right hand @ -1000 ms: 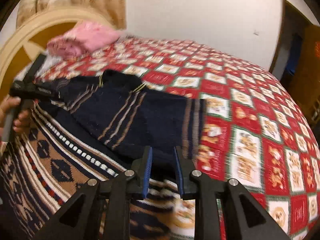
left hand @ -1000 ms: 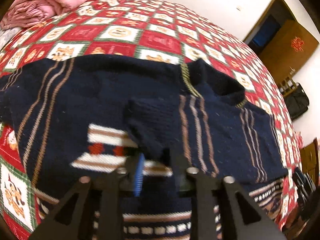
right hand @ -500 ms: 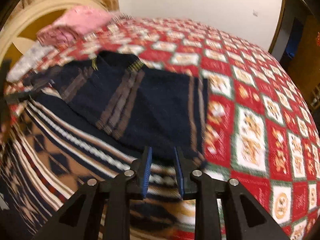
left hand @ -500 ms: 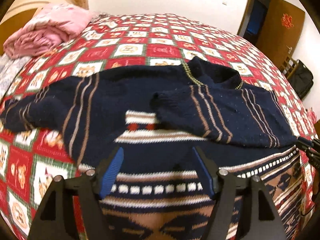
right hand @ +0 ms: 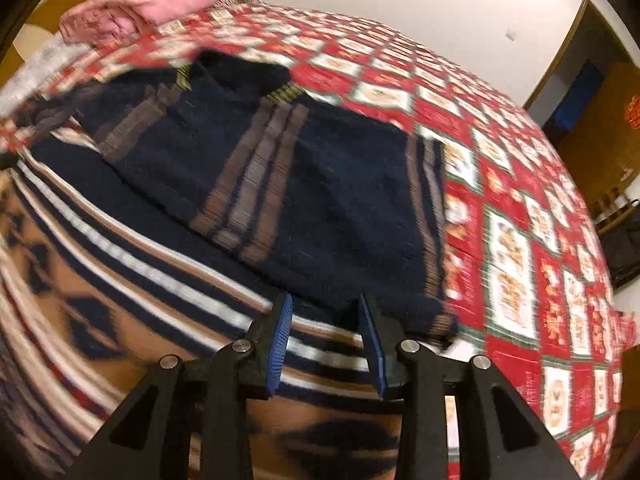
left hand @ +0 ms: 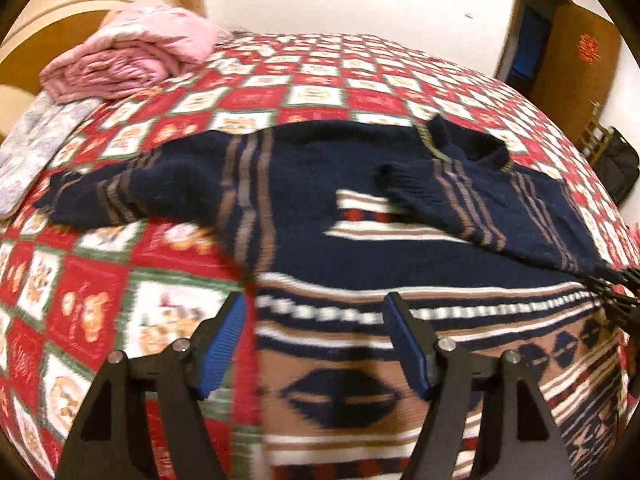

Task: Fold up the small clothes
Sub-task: 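Move the left tool to the other sleeve cuff and grasp it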

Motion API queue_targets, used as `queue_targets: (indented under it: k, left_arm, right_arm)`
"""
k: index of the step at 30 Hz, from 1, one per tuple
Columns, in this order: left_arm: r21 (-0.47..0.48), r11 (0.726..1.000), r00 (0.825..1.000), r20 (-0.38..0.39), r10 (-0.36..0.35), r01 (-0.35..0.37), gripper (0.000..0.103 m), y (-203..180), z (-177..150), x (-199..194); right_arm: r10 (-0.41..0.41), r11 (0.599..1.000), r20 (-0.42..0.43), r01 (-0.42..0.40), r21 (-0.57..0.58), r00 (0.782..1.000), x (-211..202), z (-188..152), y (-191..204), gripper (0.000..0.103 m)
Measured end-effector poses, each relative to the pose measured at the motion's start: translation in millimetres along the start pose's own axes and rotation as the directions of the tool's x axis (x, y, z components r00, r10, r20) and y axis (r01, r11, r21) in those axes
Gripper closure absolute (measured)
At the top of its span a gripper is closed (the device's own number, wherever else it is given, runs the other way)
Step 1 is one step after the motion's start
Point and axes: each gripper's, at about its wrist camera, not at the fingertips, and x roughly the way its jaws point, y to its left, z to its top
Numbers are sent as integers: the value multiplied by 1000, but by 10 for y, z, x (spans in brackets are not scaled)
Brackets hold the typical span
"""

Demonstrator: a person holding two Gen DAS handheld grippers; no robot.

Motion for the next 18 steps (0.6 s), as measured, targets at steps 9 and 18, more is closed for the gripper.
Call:
queue_targets:
  k: [9,18]
  left_arm:
    - [-91,994,998,6,57,-56,30,518,-148,-98]
    - [-212,956,979,-13,204,-203,30,1552,-163,-137]
  right_arm:
    - [220,975,98,-223,18,971,119,802,839,67]
    - [197,980,47,-197,11,979,382,759,1286,67]
